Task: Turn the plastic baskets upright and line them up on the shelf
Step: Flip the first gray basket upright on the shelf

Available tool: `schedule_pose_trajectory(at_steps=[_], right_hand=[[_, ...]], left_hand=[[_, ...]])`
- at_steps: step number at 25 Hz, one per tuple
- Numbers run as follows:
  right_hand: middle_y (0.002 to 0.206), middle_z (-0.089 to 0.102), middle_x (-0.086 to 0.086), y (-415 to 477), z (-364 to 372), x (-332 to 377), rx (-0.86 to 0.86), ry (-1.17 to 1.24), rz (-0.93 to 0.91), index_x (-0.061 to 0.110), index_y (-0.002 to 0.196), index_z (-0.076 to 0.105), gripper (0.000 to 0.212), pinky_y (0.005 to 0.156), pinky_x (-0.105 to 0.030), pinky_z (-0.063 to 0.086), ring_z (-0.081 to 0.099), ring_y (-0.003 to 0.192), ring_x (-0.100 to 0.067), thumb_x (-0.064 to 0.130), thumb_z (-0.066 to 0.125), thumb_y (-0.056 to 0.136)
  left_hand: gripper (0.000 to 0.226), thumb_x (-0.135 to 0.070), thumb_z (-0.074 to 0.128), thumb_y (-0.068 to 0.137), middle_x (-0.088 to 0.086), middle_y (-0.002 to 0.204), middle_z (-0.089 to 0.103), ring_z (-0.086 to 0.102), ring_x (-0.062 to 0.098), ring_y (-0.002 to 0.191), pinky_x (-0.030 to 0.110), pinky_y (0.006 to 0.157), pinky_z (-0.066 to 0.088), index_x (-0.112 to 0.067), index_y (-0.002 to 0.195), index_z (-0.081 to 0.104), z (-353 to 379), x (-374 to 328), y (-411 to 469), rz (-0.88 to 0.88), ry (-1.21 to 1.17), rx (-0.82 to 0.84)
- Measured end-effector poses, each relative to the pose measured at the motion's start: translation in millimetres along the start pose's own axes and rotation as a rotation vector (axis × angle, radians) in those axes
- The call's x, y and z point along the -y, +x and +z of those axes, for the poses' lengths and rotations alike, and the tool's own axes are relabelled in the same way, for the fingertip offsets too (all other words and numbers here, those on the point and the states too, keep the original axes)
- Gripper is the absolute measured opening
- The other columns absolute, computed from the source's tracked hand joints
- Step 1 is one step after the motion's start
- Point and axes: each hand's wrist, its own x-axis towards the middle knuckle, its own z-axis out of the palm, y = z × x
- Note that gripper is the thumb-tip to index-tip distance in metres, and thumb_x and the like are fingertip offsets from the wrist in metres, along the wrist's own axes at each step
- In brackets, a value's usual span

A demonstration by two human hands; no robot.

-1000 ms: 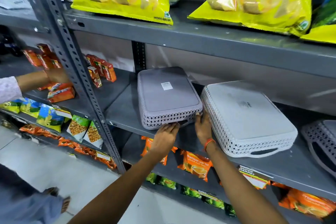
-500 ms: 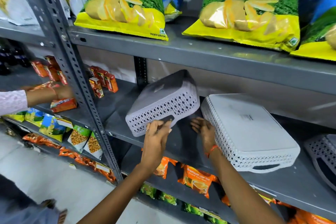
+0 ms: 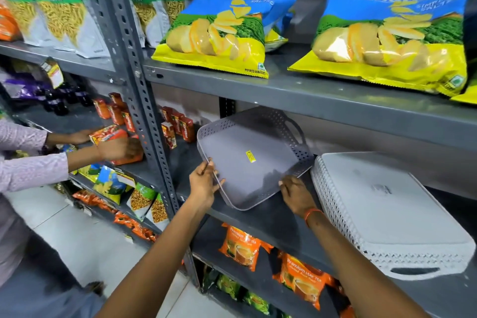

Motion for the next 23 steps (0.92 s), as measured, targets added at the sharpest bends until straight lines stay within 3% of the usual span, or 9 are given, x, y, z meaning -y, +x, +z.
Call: schedule_pose_trajectory(at_steps=[4, 7, 10, 12, 14, 16, 19, 21, 23], right_hand=[[0.122, 0.060, -0.021, -0.4, 11.7, -10.5, -0.065, -0.216, -0.169, -0.002, 0.116, 0.057, 0.086, 0.110, -0.043, 0.035, 0.049, 0.122, -0.036, 0.053, -0.004, 0.091], [0.126, 0.059, -0.025, 8.6, 10.2, -1.9, -0.025, -0.274, -0.179, -0.007, 0.122, 0.052, 0.088, 0.106, -0.051, 0.036, 0.050, 0.123, -0.039, 0.050, -0.008, 0.091], [0.125, 0.058, -0.027, 13.3, 10.0, 5.6, 0.007, -0.304, -0.155, -0.009, 0.123, 0.050, 0.079, 0.103, -0.054, 0.038, 0.051, 0.121, -0.041, 0.048, 0.005, 0.094], [0.126, 0.057, -0.028, 14.1, 10.5, 6.3, 0.021, -0.341, -0.164, -0.010, 0.124, 0.049, 0.067, 0.104, -0.054, 0.037, 0.051, 0.121, -0.042, 0.038, 0.018, 0.090], [0.125, 0.058, -0.028, 19.1, 8.3, 3.3, 0.037, -0.361, -0.200, -0.009, 0.124, 0.049, 0.064, 0.104, -0.053, 0.037, 0.051, 0.120, -0.042, 0.034, 0.020, 0.087], [0.125, 0.058, -0.027, 28.0, 2.7, -4.2, 0.032, -0.359, -0.213, -0.008, 0.123, 0.050, 0.060, 0.105, -0.051, 0.038, 0.051, 0.120, -0.041, 0.032, 0.022, 0.088], [0.124, 0.058, -0.027, 35.7, -10.7, -17.4, -0.029, -0.376, -0.212, -0.007, 0.119, 0.053, 0.035, 0.105, -0.046, 0.038, 0.051, 0.119, -0.041, 0.012, 0.045, 0.090], [0.110, 0.067, -0.024, 34.6, -15.2, -20.8, -0.087, -0.375, -0.266, -0.004, 0.108, 0.061, 0.026, 0.097, -0.039, 0.046, 0.059, 0.106, -0.041, 0.000, 0.055, 0.083], [0.091, 0.073, -0.017, 26.0, -12.5, -18.4, -0.144, -0.394, -0.363, 0.002, 0.094, 0.067, 0.020, 0.090, -0.034, 0.045, 0.066, 0.087, -0.035, 0.003, 0.056, 0.078]], left_hand=[[0.020, -0.008, 0.050, 0.094, 0.004, 0.073, 0.054, 0.053, 0.020, 0.072, 0.034, 0.066, 0.055, -0.009, 0.075, 0.058, -13.1, 7.9, 46.3, 0.055, 0.133, -0.059], [0.034, -0.012, 0.054, 0.092, 0.018, 0.081, 0.059, 0.048, 0.022, 0.082, 0.035, 0.072, 0.043, -0.004, 0.059, 0.052, -17.6, 14.2, 67.6, 0.148, 0.476, -0.171], [0.034, -0.020, 0.044, 0.096, 0.035, 0.119, 0.055, 0.054, 0.042, 0.109, 0.043, 0.085, 0.045, 0.012, 0.105, 0.053, -15.8, 17.9, 65.5, 0.220, 0.892, -0.131], [0.057, -0.029, 0.035, 0.099, 0.031, 0.150, 0.022, 0.026, 0.046, 0.136, 0.049, 0.114, 0.028, 0.008, 0.139, 0.022, -11.7, 25.4, 51.6, 0.212, 1.228, 0.000], [0.073, -0.044, 0.028, 0.097, 0.016, 0.157, -0.006, -0.003, 0.034, 0.146, 0.045, 0.121, 0.002, 0.002, 0.145, -0.001, -1.6, 42.9, 29.2, 0.350, 1.596, 0.116], [0.071, -0.048, 0.030, 0.096, 0.011, 0.159, 0.005, 0.001, 0.027, 0.147, 0.045, 0.120, -0.006, -0.005, 0.146, 0.007, 12.2, 59.6, 4.5, 0.543, 1.763, 0.306], [0.038, -0.011, 0.042, 0.093, 0.020, 0.131, 0.056, 0.044, 0.032, 0.131, 0.041, 0.121, 0.010, -0.012, 0.132, 0.042, 15.1, 59.4, -10.7, 0.637, 1.873, 0.382], [0.039, 0.002, 0.044, 0.087, 0.021, 0.114, 0.065, 0.054, 0.036, 0.115, 0.041, 0.109, 0.037, -0.012, 0.123, 0.051, -0.7, 47.7, -6.4, 0.682, 1.873, 0.312], [0.039, 0.004, 0.049, 0.087, 0.018, 0.113, 0.066, 0.056, 0.035, 0.110, 0.042, 0.098, 0.048, -0.013, 0.121, 0.054, -26.2, 36.1, -1.1, 0.690, 1.833, 0.276]])
